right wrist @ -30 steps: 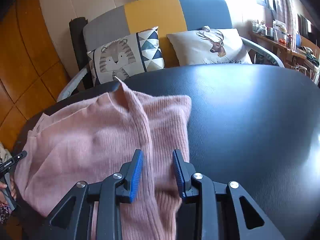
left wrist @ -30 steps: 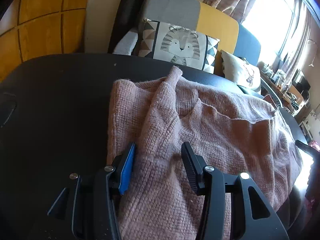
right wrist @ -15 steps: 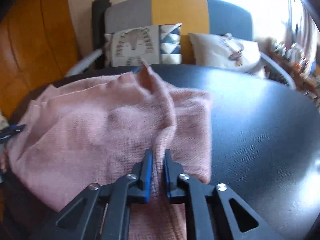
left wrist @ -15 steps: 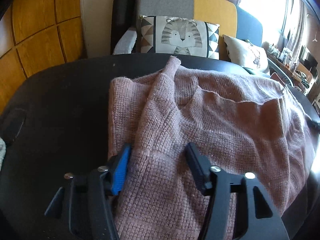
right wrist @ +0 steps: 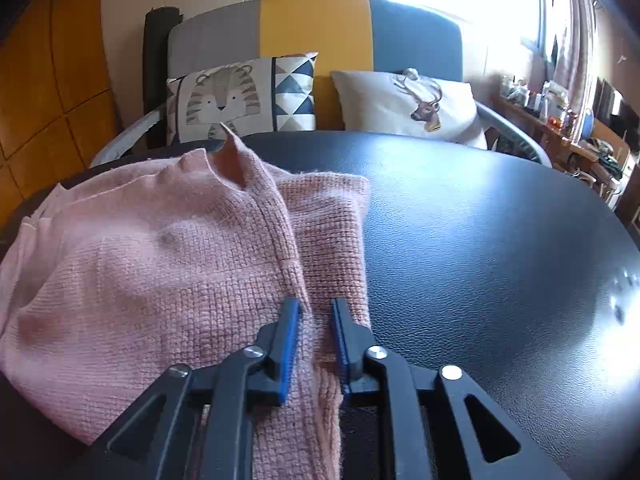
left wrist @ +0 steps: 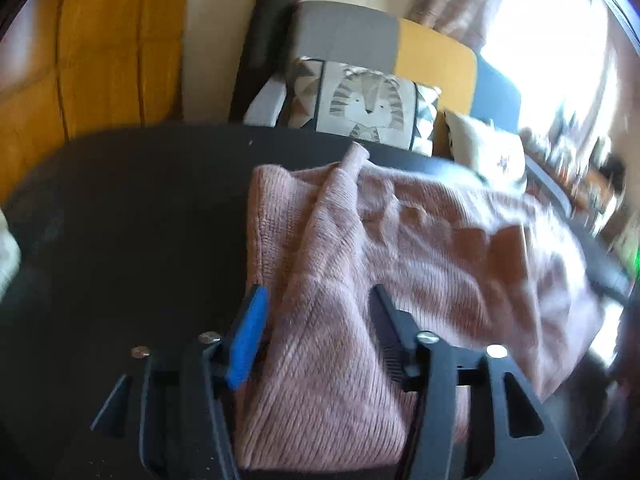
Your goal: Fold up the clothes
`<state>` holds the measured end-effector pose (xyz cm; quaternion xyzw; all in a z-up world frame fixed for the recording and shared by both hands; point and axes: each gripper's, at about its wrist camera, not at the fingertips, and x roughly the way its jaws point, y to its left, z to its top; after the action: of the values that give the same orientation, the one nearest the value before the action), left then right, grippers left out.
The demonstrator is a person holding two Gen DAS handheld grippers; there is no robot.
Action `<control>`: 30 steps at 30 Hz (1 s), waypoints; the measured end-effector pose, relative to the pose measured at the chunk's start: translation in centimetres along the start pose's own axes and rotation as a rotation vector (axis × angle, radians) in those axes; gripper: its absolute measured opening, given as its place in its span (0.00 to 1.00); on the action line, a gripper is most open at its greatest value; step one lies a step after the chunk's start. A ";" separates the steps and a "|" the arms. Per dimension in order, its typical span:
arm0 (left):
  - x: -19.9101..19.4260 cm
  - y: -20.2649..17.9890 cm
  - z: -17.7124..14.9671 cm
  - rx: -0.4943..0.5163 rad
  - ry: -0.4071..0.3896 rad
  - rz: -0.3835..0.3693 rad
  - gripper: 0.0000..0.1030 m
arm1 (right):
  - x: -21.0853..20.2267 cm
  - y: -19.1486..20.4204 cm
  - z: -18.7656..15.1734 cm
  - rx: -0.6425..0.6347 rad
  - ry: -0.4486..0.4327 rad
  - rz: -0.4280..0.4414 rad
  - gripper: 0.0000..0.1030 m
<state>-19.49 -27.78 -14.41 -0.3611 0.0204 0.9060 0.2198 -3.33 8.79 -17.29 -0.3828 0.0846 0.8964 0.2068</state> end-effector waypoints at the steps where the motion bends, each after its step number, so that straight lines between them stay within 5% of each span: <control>1: -0.5 -0.9 -0.6 0.053 -0.008 0.004 0.59 | 0.0 0.2 0.0 -0.008 -0.005 -0.022 0.22; 5: -2.9 -5.0 -3.8 0.297 -0.092 0.060 0.59 | 0.0 0.7 0.1 -0.031 -0.016 -0.083 0.30; 8: -2.1 -5.9 -4.7 0.402 -0.048 0.090 0.59 | 0.1 0.4 0.1 -0.014 -0.018 -0.087 0.37; 12: 0.1 -4.6 -4.5 0.291 0.070 0.044 0.56 | 0.4 -1.2 0.0 0.062 -0.009 -0.024 0.43; 14: 0.3 -3.3 -4.0 0.180 0.092 -0.018 0.44 | 0.4 -2.0 -0.2 0.099 -0.008 0.008 0.44; 19: 0.0 -3.0 -4.2 0.163 0.079 -0.002 0.19 | -3.0 -1.4 -0.1 0.128 -0.111 -0.024 0.44; 22: -0.2 -3.2 -4.4 0.176 0.072 0.017 0.15 | -6.3 1.8 -0.6 0.134 -0.210 0.180 0.44; 26: -0.4 -3.3 -4.7 0.193 0.063 0.041 0.11 | -6.8 10.8 -2.4 -0.132 -0.132 0.510 0.43; 30: -0.7 -3.5 -5.0 0.211 0.053 0.066 0.06 | -3.6 17.9 -5.8 -0.367 -0.006 0.378 0.42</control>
<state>-14.39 -25.87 -17.17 -0.3591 0.1332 0.8957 0.2259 -5.14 -10.21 -18.86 -0.3888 -0.0099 0.9205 -0.0370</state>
